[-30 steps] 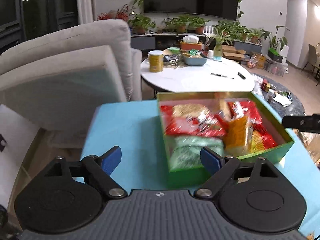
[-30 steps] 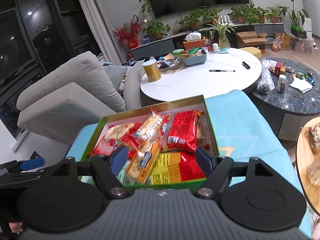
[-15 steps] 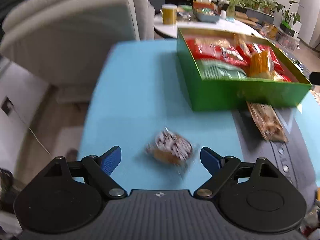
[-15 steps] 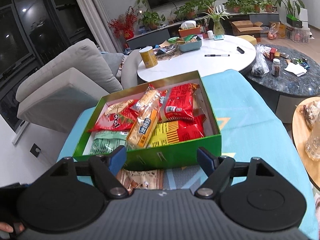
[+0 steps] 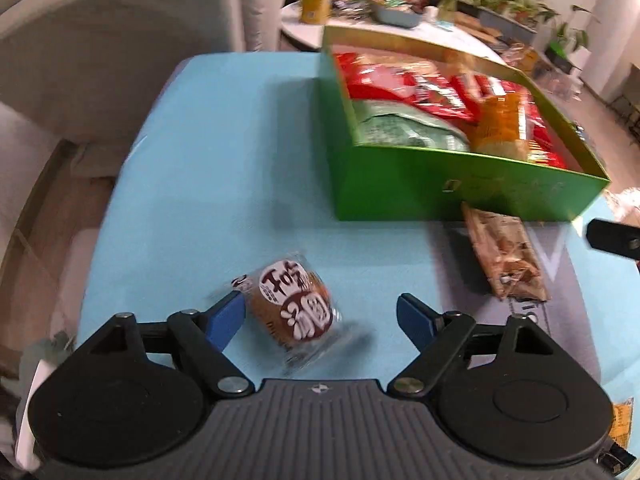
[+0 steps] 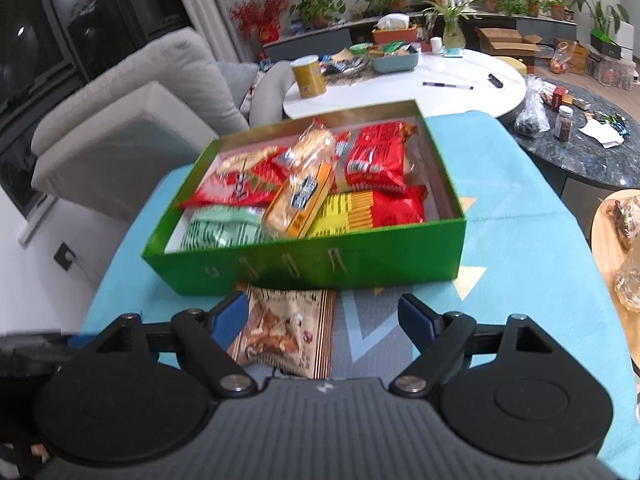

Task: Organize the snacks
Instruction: 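Withdraw the left gripper and reach toward the round brown snack packet, then grasp the round packet with the left gripper while the right grasps the brown nut bag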

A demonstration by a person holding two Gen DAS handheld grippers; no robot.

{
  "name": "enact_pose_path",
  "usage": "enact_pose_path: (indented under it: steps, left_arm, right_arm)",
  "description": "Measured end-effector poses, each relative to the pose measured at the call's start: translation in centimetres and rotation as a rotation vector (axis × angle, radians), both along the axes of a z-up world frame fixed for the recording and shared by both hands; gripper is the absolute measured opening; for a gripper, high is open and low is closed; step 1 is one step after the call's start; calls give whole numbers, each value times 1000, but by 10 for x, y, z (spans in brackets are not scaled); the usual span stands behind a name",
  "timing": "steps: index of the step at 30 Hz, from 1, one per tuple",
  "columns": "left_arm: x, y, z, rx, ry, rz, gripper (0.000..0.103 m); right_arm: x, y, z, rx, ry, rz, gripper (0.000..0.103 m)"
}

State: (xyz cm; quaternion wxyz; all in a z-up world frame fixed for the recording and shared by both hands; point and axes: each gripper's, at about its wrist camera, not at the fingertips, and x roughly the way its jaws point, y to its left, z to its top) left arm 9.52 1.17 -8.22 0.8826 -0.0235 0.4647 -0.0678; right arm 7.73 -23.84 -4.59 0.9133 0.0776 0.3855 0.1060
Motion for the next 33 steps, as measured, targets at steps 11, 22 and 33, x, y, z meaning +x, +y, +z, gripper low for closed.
enact_pose_path:
  steps: [11,22,33]
  left_arm:
    - [-11,-1,-7,30,-16,-52,68]
    - [-10,-5,-9,45,-45,-63,53]
    - [-10,-4,-9,40,-69,-80,45]
  right_arm:
    - [-4,38,-21,-246,-6,344,81]
    - [0,66,-38,-514,-151,568,83]
    - [18,71,-40,-412,-171,748,85]
